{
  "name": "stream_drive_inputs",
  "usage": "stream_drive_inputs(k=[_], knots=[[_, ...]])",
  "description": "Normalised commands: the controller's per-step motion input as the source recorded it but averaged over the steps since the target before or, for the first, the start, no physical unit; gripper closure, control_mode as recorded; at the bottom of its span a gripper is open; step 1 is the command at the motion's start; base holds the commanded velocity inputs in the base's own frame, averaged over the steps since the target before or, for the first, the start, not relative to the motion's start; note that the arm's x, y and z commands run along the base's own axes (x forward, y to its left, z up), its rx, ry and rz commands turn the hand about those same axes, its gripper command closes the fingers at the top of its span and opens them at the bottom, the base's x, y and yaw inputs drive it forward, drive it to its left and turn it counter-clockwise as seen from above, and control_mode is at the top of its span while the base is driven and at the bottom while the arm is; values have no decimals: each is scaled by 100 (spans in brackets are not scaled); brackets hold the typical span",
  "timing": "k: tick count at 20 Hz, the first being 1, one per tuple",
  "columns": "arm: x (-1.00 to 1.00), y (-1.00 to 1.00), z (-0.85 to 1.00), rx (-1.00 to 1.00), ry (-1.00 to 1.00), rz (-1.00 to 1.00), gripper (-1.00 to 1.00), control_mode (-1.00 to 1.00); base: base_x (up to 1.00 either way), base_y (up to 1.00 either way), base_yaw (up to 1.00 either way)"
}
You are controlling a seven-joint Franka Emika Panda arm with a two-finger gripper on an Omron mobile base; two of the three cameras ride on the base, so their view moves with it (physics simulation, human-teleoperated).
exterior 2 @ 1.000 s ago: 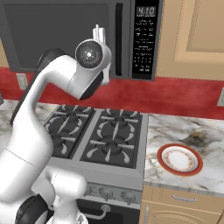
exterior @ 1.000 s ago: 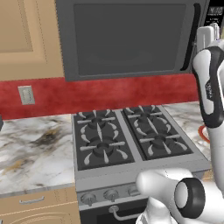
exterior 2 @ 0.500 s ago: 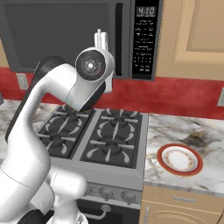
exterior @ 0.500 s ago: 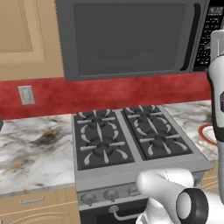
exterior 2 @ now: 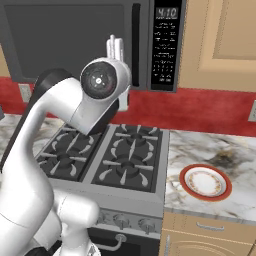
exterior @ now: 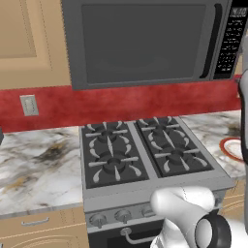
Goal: Pick the kebab skewer from the counter and place it in the microwave. Then turn on the microwave.
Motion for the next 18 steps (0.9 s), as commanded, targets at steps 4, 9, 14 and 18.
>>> stream_drive_inputs(k=[4,9,14,18], knots=[[-25,-30,12,0,0,-2,-100,-100,0,0,0],[-27,-35,7,0,2,-1,-100,-100,0,0,0],[-19,-30,1,0,18,0,-100,-100,0,0,0],[-8,-13,0,0,30,1,-100,-100,0,0,0]])
